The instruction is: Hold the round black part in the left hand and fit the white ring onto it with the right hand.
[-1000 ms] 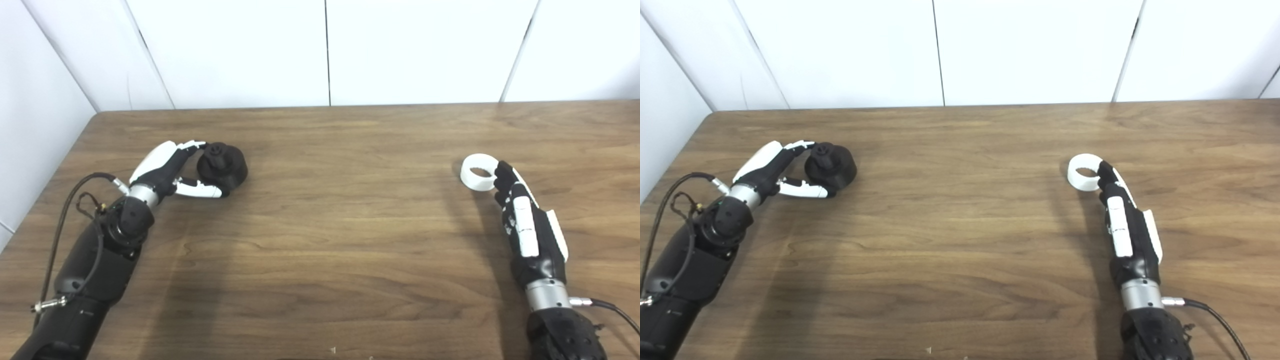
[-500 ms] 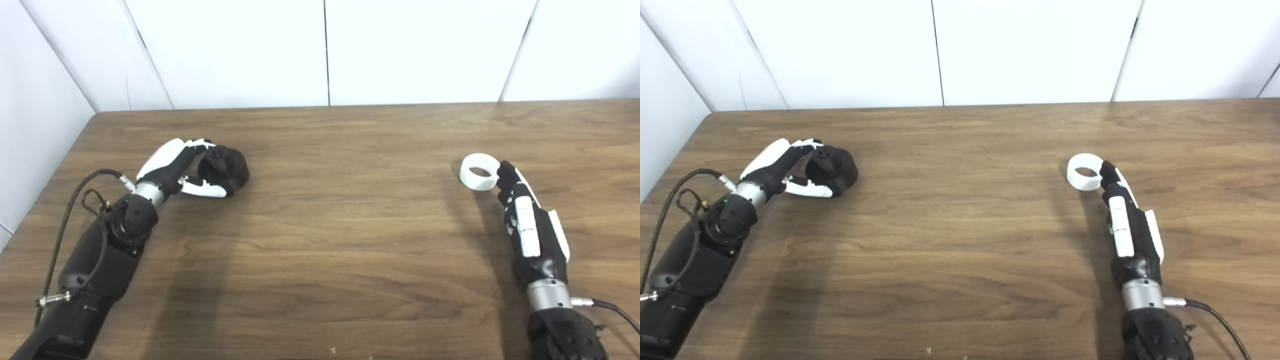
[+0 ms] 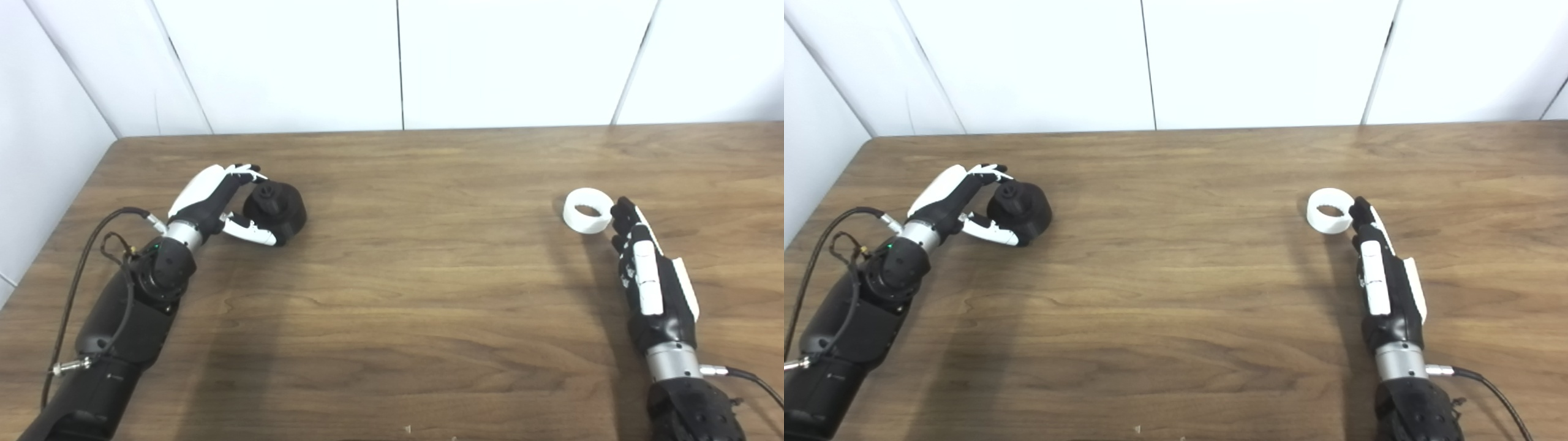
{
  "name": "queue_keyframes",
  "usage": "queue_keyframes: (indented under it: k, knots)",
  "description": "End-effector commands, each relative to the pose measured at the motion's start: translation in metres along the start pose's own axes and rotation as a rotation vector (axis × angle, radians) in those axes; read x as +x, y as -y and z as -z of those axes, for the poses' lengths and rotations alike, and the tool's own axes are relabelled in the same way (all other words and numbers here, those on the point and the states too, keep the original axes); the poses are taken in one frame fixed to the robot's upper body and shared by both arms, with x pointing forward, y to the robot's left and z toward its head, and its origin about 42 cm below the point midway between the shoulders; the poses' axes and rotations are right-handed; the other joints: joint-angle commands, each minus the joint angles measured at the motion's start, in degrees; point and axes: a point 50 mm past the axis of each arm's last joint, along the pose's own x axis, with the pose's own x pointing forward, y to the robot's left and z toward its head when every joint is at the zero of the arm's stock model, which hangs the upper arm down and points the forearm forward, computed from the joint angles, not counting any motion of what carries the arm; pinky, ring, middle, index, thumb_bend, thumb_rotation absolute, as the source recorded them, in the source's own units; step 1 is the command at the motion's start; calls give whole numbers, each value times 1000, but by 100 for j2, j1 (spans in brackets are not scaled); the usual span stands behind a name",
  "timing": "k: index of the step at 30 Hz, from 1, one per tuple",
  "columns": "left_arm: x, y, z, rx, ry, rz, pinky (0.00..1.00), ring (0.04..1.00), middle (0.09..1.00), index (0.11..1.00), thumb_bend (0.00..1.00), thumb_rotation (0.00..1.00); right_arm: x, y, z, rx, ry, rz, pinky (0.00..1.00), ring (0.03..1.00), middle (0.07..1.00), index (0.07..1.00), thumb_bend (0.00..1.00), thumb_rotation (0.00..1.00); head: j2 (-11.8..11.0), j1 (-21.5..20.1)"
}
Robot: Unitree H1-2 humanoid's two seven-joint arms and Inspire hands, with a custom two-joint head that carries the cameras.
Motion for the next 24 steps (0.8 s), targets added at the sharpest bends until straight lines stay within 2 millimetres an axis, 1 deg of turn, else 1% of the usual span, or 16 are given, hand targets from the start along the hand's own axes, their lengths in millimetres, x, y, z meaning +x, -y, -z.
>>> queue_keyframes:
  k: [1, 11, 14, 21, 24]
  knots:
    - [6, -24, -9, 15, 34, -77, 950, 1000, 931, 633, 824, 190, -5, 7, -2, -16, 26, -6, 1000, 985, 951, 964, 542, 981, 10, -3]
    - [2, -18, -15, -2, 38, -74, 934, 1000, 920, 627, 828, 175, -3, 7, -5, -12, 28, -11, 1000, 986, 949, 967, 555, 977, 38, -19]
    - [-2, -14, -20, -9, 53, -55, 941, 1000, 922, 629, 840, 183, -3, 6, -5, -11, 30, -17, 1000, 988, 950, 974, 560, 973, 56, -22]
    - [-18, -1, -34, 13, 89, -16, 943, 996, 907, 635, 836, 189, -3, 3, -7, -9, 19, -24, 1000, 988, 949, 978, 579, 969, 105, -17]
    - [-25, 5, -39, 19, 115, 4, 939, 991, 905, 629, 837, 171, -3, 2, -8, -10, 16, -26, 1000, 989, 948, 978, 589, 965, 111, -18]
